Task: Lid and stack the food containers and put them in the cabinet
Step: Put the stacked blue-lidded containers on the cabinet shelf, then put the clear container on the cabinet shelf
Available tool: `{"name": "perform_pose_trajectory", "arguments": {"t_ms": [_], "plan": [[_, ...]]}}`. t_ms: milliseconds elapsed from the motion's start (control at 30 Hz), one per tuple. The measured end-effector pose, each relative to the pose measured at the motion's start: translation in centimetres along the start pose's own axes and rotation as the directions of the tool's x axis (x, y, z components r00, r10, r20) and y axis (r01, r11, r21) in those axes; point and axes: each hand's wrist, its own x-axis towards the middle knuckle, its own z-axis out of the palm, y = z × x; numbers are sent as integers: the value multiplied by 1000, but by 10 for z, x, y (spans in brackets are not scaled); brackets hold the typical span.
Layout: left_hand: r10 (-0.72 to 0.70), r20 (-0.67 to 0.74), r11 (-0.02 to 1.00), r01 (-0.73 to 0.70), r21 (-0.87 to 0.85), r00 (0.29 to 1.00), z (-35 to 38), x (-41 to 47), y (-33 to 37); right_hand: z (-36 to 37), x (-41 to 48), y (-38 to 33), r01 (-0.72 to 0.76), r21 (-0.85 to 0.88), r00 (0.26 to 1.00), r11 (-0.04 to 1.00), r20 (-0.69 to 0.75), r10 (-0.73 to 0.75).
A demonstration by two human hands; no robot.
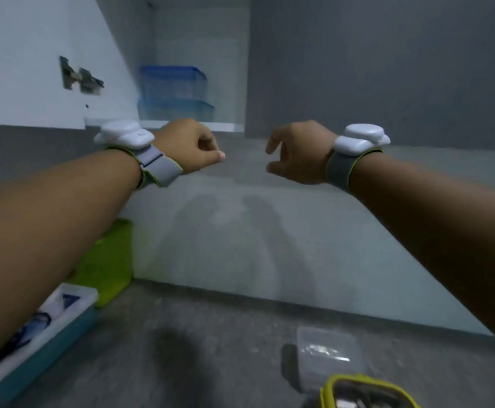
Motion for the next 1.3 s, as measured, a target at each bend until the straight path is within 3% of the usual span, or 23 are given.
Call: {"name": "perform_pose_trajectory", "arguments": {"t_ms": [200, 300, 500, 600, 700, 800, 933, 1000, 1067, 1133, 1300], "plan": [[-26, 230, 980, 70, -185, 973, 99, -39, 43, 59, -83, 76, -240, 47, 949, 970, 224, 224], [-1, 389, 965, 104, -243, 921, 172, -49, 64, 110, -122, 122, -401, 43, 856, 915, 373, 358], [-40, 576, 938, 229, -260, 817, 280, -59, 74, 190, -158, 174, -587, 24, 704, 809, 509, 496], [-96, 687, 885, 377, -272, 720, 357, -61, 74, 248, -165, 204, -675, -31, 586, 737, 585, 561], [-153, 790, 834, 506, -220, 594, 424, -70, 72, 308, -169, 230, -749, -85, 437, 657, 682, 587], [-226, 905, 727, 681, -91, 362, 496, -75, 62, 381, -168, 257, -865, -69, 248, 498, 802, 543], [-237, 969, 390, 920, 25, 74, 547, -99, 50, 429, -182, 266, -975, -85, 18, 204, 890, 455], [-186, 983, 258, 965, 51, -3, 568, -103, 48, 453, -184, 269, -992, -102, -66, 70, 915, 398], [-153, 988, 157, 987, 22, 2, 573, -102, 50, 460, -183, 267, -998, -65, -56, 14, 935, 350], [-174, 984, 126, 992, -7, 29, 572, -97, 49, 462, -176, 263, -1000, -18, -13, 11, 940, 342], [-218, 972, 61, 995, -75, 86, 539, -87, 29, 443, -151, 239, -992, 81, 112, 101, 929, 354]]}}
